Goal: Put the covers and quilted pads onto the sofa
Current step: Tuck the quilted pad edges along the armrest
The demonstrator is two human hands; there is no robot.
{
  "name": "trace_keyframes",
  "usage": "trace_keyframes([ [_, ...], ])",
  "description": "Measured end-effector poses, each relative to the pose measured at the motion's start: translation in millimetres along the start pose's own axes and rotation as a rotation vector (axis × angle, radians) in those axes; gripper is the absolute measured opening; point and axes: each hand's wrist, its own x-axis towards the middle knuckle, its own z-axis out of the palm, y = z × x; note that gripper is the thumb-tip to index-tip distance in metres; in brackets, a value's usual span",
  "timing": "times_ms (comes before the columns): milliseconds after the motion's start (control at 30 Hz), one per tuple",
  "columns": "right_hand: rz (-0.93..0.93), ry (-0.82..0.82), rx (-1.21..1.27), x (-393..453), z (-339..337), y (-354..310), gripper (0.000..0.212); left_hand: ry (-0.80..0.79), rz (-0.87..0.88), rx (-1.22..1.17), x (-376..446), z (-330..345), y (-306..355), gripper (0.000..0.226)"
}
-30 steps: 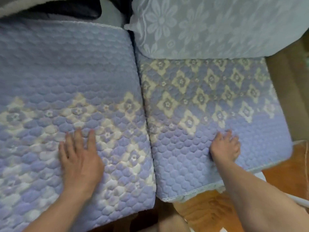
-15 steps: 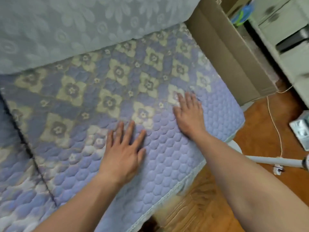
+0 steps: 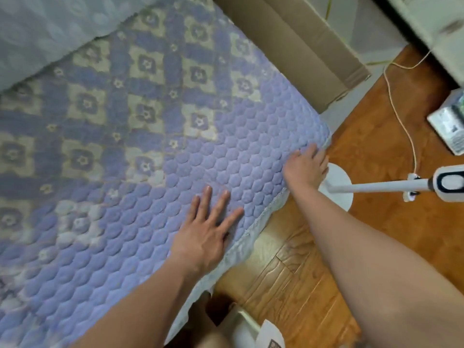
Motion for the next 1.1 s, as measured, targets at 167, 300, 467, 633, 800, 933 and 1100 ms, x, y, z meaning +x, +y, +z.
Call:
trace_keyframes([
  [167,-1.069,-0.092,-0.090,-126,42,-60,0.059,-0.130,0.251,-0.196,-64,-14,6,0.053],
  [300,-0.513,-0.086,-0.164,-194,68,-70,0.059,0.156,-0.256,-0.319,-195,8,-56,0.051],
  [467,-1.100,-0.094,-0.059,-376,109,-144,0.053,0.177,-1.061,-0.271,-403,66,-170,0.061],
  [633,-1.596,-0.303,-0.128,-588,180,-159,0.059,0.129,-1.385,-0.354,-566,148,-203,0.059],
  [800,-1.816,-0.352,-0.380,-679,234,-151,0.058,0.058,-1.171,-0.330,-651,190,-214,0.068],
  [933,-1.513,-0.196,-0.458,-633,226,-165,0.061,0.093,-1.072,-0.263,-666,186,-228,0.066],
  [1100,-0.935,-0.110,-0.255,-646,216,-228,0.062,0.103,-1.015,-0.265,-667,181,-235,0.064],
])
